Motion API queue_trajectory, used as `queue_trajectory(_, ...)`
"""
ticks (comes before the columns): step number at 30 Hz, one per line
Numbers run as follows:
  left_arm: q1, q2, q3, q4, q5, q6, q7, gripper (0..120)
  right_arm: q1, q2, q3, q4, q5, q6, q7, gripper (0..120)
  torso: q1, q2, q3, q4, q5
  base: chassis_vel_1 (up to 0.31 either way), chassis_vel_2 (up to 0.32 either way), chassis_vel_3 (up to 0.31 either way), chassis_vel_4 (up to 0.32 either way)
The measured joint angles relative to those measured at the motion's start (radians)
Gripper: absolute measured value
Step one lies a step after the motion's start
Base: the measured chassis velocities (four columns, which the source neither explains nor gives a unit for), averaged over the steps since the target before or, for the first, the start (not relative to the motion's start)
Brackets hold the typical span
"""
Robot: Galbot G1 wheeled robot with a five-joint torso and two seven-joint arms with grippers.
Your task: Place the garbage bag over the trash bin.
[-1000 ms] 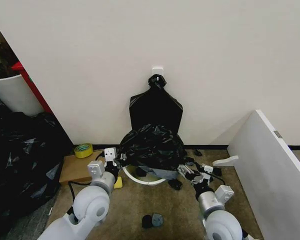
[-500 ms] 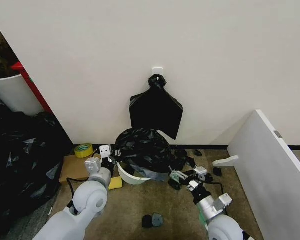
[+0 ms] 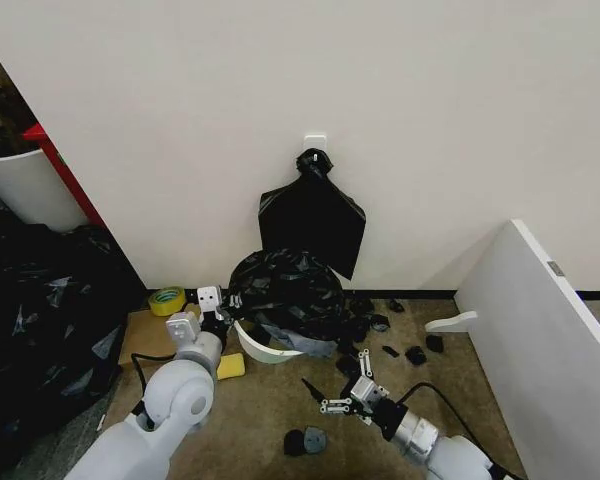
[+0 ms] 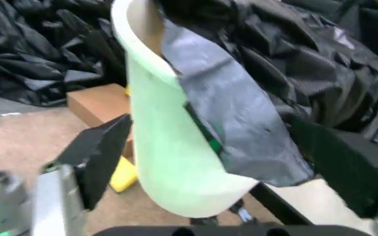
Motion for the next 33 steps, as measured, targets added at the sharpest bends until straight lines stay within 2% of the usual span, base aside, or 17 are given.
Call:
queue_trajectory(10,0.012,0.001,0.0,-0.012,0.002,0.003,-0.002,4,0.002,0.007,0.007,0.0,0.006,0.016,0.012,49,0.0,0.0,0.0,0.0,-0.0001,0.0,0.0,0.0,0.0)
queue_trajectory(12,0.013,0.001,0.0,-0.013,0.002,0.003,-0.003,4,0.001,0.007,0.007,0.0,0.008,0.023,0.01,46,0.0,0.0,0.0,0.0,-0.0001,0.0,0.0,0.0,0.0)
queue_trajectory(18,0.015,0.003,-0.004,-0.013,0.004,0.003,-0.003,4,-0.007,0.008,0.007,-0.005,0.027,0.088,-0.033,19,0.0,0.0,0.0,0.0,-0.0001,0.0,0.0,0.0,0.0)
queue_trajectory(21,0.015,0.004,-0.007,-0.012,0.004,0.003,-0.003,4,-0.008,0.008,0.007,-0.008,0.035,0.11,-0.053,13,0.0,0.0,0.0,0.0,-0.0001,0.0,0.0,0.0,0.0)
queue_trajectory(24,0.015,0.007,-0.013,-0.007,0.004,0.004,-0.003,4,-0.01,0.008,0.007,-0.02,0.042,0.154,-0.077,0,0.0,0.0,0.0,0.0,-0.0001,0.0,0.0,0.0,0.0)
queue_trajectory(29,0.013,0.008,-0.015,-0.004,0.004,0.004,-0.003,4,-0.014,0.01,0.007,-0.029,0.058,0.189,-0.106,0,0.0,0.0,0.0,0.0,-0.0001,0.0,0.0,0.0,0.0)
queue_trajectory(33,0.009,0.006,-0.019,-0.001,0.001,0.004,-0.003,4,-0.015,0.018,0.004,-0.048,0.122,0.249,-0.197,0,0.0,0.0,0.0,0.0,-0.0002,0.0,0.0,0.0,0.0)
